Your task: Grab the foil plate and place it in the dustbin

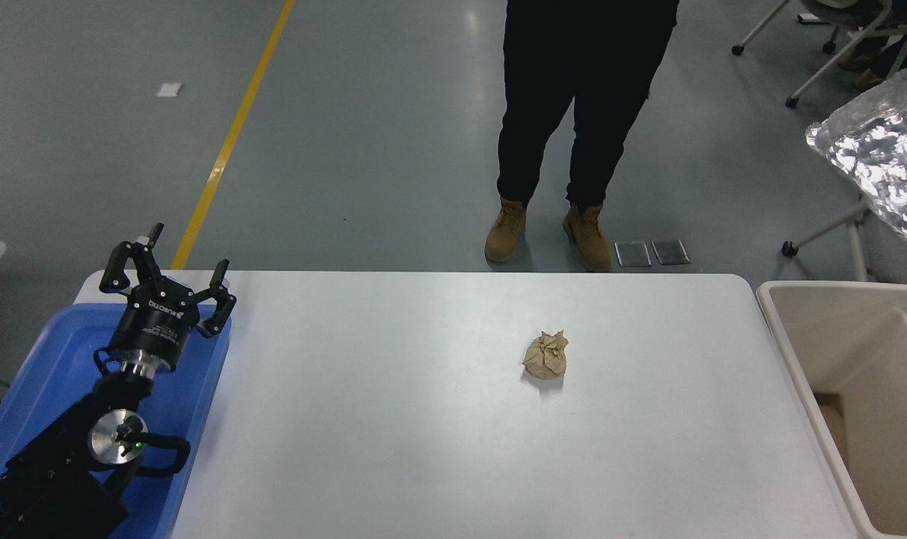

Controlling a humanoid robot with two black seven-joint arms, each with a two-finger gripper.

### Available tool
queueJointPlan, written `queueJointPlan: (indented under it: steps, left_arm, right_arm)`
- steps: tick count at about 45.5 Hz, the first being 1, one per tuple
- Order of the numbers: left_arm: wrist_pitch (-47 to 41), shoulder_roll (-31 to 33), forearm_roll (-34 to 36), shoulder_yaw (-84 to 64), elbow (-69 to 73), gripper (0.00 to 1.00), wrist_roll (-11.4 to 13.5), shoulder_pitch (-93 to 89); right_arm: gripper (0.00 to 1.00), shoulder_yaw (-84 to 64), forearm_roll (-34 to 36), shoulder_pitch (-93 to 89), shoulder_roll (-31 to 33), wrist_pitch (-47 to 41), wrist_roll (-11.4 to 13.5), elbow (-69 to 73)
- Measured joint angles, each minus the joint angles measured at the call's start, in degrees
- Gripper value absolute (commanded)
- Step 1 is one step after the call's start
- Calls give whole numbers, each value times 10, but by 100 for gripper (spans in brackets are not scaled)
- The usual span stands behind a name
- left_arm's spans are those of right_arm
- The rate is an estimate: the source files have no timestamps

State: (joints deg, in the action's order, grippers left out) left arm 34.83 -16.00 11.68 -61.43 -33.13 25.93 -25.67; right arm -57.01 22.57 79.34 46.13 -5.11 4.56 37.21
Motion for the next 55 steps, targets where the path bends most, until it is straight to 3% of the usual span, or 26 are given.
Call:
queueJointPlan:
  steps: [29,51,52,55]
  left_arm:
    - [0,0,0,0,0,98,1,0]
    - [0,0,0,0,0,98,1,0]
    - [0,0,0,0,0,98,1,0]
    - [0,0,0,0,0,98,1,0]
  right_arm:
    - [0,187,3,-331,-81,76,0,-179]
    - [0,249,3,-432,-116,92,-1,-222]
    - [1,249,3,-434,-117,92,-1,-222]
    - [49,251,3,-437,-119,93,-1,-223]
